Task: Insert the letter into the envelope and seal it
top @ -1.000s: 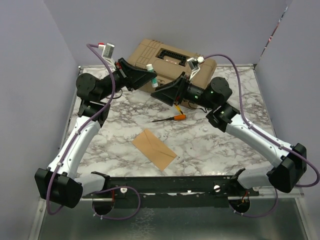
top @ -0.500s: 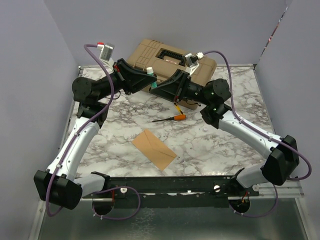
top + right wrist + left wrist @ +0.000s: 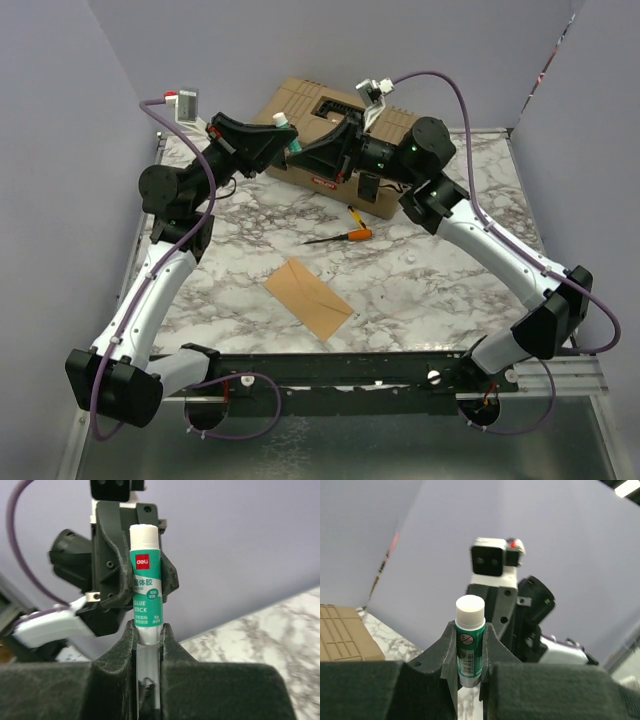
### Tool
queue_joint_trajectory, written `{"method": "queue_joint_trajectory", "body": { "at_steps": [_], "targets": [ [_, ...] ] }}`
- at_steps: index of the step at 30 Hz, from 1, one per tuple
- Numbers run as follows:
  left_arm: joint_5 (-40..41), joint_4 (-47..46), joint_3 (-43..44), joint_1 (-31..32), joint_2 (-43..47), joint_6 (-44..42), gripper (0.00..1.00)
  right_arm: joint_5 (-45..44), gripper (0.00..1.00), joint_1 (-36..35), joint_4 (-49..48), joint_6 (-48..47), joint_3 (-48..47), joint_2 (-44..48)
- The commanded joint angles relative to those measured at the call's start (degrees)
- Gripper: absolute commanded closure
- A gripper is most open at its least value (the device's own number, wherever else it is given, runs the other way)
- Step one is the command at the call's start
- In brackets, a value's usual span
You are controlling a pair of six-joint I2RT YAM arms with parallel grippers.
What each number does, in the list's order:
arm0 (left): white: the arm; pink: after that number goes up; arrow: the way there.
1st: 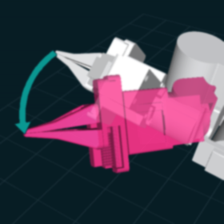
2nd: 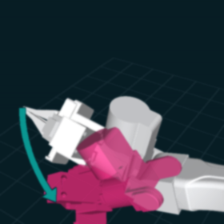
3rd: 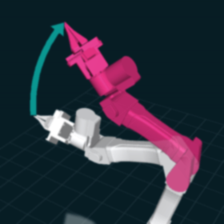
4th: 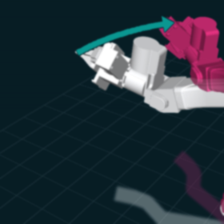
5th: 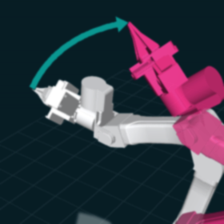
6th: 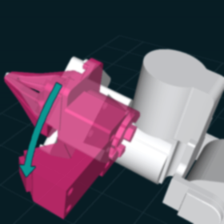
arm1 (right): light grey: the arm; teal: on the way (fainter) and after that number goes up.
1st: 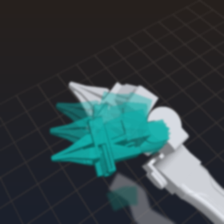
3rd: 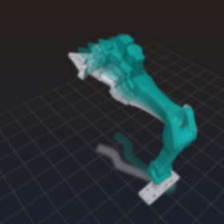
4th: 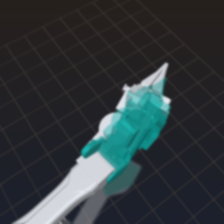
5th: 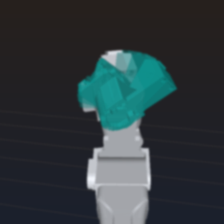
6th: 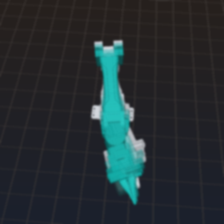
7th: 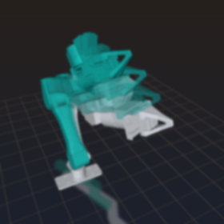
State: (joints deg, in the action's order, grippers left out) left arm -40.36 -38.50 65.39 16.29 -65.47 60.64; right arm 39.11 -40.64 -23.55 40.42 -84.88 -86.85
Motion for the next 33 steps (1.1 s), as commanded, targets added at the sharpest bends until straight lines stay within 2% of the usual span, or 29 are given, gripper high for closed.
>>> {"method": "queue_joint_trajectory", "body": {
  "at_steps": [1, 4, 8, 11, 14, 17, 19, 20, 23, 28, 33],
  "targets": [
    [4.7, 2.9, -2.3, 1.5, 1.1, 2.4, 1.00, -23.1, 1.00, -3.0, 21.1, -23.1, -7.7, -4.8],
    [8.9, 10.1, 1.9, 1.5, 1.2, 2.1, 1.00, -32.2, 1.00, -6.6, 30.4, -30.3, -15.2, -7.8],
    [15.4, 27.8, 10.4, 1.5, 0.6, -1.3, 1.00, -46.7, 1.00, -11.1, 34.9, -35.6, -20.7, -10.3],
    [17.1, 33.3, 11.9, 1.5, 0.0, 0.1, 1.00, -51.7, 1.00, -12.5, 36.5, -36.4, -23.0, -11.6],
    [15.7, 33.2, 10.7, 1.5, 0.2, 0.5, 1.00, -49.5, 1.00, -12.6, 35.0, -34.8, -22.3, -10.6],
    [13.8, 31.1, 9.4, 1.5, 1.6, -2.6, 1.00, -45.2, 1.00, -12.6, 32.6, -32.6, -20.7, -8.7],
    [12.7, 29.6, 8.4, 1.5, 2.6, -4.4, 0.91, -41.9, 1.00, -12.6, 30.4, -30.8, -19.1, -7.1],
    [11.9, 28.9, 8.0, 1.5, 3.0, -5.4, 0.83, -40.4, 1.00, -12.6, 29.3, -29.8, -18.2, -6.2],
    [9.5, 27.8, 6.8, 1.5, 3.8, -7.6, 0.72, -37.6, 1.00, -12.5, 27.5, -27.8, -16.0, -4.1],
    [6.6, 27.9, 5.3, 1.5, 4.4, -9.5, 0.64, -36.3, 1.00, -12.5, 24.9, -28.0, -12.3, -1.4],
    [5.4, 27.9, 3.8, 1.6, 4.5, -10.0, 0.63, -35.6, 1.00, -12.5, 24.0, -27.4, -10.0, -0.7]
  ]
}}
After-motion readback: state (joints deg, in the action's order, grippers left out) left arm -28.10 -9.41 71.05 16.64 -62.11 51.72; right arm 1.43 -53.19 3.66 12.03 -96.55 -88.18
